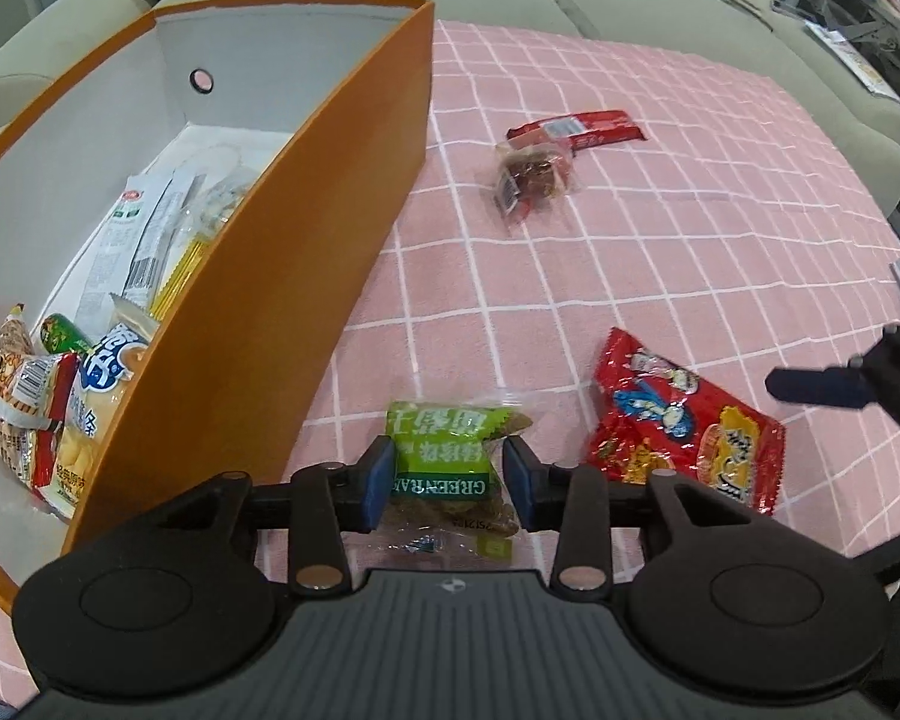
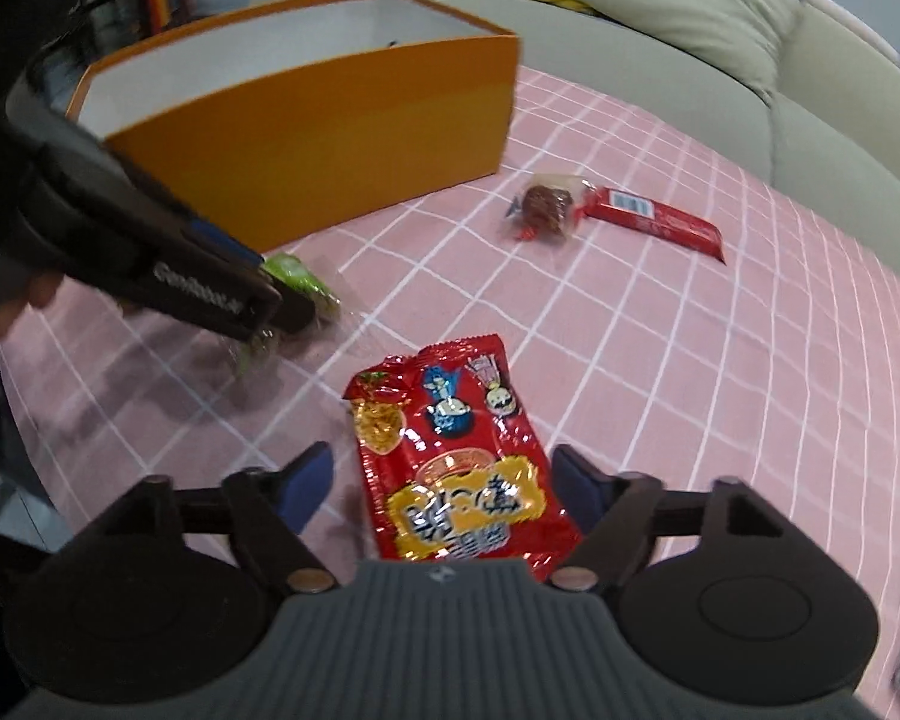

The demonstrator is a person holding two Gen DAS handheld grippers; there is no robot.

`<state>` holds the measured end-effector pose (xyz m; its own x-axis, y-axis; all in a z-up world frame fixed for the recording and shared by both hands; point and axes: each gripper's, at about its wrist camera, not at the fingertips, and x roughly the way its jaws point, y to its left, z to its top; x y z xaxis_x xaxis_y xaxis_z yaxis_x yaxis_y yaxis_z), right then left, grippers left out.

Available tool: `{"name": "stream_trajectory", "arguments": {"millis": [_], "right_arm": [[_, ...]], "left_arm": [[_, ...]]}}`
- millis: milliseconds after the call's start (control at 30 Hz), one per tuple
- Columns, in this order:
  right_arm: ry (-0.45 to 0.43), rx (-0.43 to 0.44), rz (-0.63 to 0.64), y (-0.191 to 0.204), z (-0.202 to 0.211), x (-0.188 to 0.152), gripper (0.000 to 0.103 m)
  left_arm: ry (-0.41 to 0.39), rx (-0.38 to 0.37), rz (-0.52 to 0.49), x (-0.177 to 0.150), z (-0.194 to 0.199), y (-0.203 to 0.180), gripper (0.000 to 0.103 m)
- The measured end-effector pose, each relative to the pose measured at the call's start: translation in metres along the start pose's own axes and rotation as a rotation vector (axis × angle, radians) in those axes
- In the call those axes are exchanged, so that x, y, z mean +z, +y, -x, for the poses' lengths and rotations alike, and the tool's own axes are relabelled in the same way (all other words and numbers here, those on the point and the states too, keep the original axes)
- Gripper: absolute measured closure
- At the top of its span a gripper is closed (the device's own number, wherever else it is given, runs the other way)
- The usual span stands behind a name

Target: Organize snacks

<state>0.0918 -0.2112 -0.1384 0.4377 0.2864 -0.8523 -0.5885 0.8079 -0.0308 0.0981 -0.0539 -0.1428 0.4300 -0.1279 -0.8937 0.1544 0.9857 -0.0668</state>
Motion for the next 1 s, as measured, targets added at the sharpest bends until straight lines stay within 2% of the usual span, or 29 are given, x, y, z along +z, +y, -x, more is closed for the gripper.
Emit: {"name": "stream_trajectory", "arguments": {"millis": [100, 367, 633, 800, 1000], "right_arm": [[0.027, 0.029, -0.002, -0.008, -0.011, 0.003, 0.02], [0.075, 0.108, -0.078, -0.022, -0.029, 0.007, 0.022], [0.079, 0.076, -0.087, -0.015, -0.03, 0.008, 0.031], [0.078, 0.046, -0.144, -0.014, -0.028, 0.008, 0.035], [0.057, 0.05, -0.234, -0.014, -0.02, 0.008, 0.038]], "left_arm": [[0.036, 0.009, 0.002, 0.0, -0.005, 0.002, 0.053], [0.061, 0.023, -0.001, 0.001, -0.012, 0.0, 0.051], [0.082, 0.047, -0.016, 0.001, -0.02, -0.004, 0.055], [0.078, 0.052, -0.015, 0.001, -0.019, -0.005, 0.058], [0.071, 0.038, 0.01, -0.001, -0.015, -0.002, 0.061]]}}
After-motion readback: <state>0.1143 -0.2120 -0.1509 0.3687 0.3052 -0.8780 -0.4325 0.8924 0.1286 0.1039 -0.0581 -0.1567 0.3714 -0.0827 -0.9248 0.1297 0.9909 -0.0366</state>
